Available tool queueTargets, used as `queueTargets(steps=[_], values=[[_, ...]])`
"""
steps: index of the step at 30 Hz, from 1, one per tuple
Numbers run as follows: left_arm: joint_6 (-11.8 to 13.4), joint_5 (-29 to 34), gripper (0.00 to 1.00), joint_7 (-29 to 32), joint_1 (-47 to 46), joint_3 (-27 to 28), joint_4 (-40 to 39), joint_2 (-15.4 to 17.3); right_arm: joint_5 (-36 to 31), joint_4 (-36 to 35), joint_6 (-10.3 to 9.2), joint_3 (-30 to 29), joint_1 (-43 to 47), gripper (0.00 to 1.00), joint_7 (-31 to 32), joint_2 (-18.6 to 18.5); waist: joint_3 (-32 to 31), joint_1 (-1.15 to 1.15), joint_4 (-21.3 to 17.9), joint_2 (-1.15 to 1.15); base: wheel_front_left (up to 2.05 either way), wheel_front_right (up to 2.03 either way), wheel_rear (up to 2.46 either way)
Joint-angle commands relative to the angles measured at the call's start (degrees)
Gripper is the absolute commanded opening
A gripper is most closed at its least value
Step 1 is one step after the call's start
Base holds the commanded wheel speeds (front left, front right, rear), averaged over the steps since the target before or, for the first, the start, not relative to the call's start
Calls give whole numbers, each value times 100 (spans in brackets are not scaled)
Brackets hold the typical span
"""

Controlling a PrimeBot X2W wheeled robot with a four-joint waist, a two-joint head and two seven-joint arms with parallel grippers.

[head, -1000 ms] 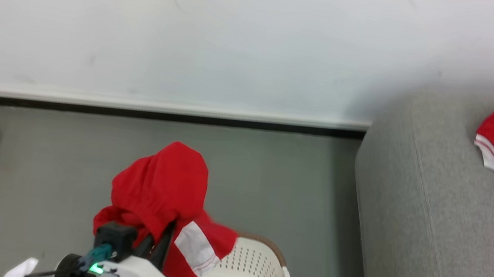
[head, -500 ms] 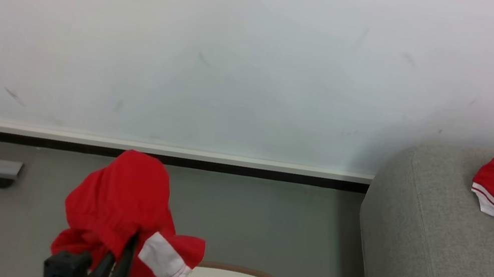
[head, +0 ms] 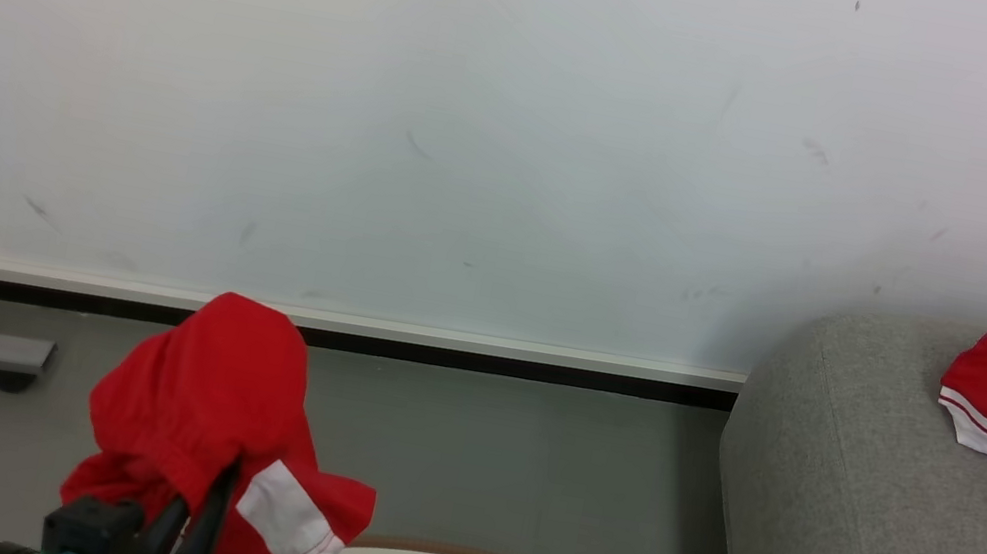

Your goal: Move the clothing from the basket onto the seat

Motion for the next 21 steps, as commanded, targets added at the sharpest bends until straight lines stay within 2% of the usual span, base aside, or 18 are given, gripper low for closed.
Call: queueTargets(steps=[1, 7, 21], values=[[-27, 0, 0, 10, 48, 31, -48, 80, -35, 8, -14, -10, 66, 100, 5, 0, 8, 1, 5, 0, 0, 0, 0], [-24, -39, 0, 53, 35, 65, -37, 206, -17, 4, -14, 4, 67, 100, 4, 8, 34, 1, -2, 0, 0, 0, 0], [-16, 70, 0, 65, -137, -111, -287, 156, -35, -98, -13, 102, -64, 100, 5, -59, 111, 1, -54, 0, 0, 0, 0]])
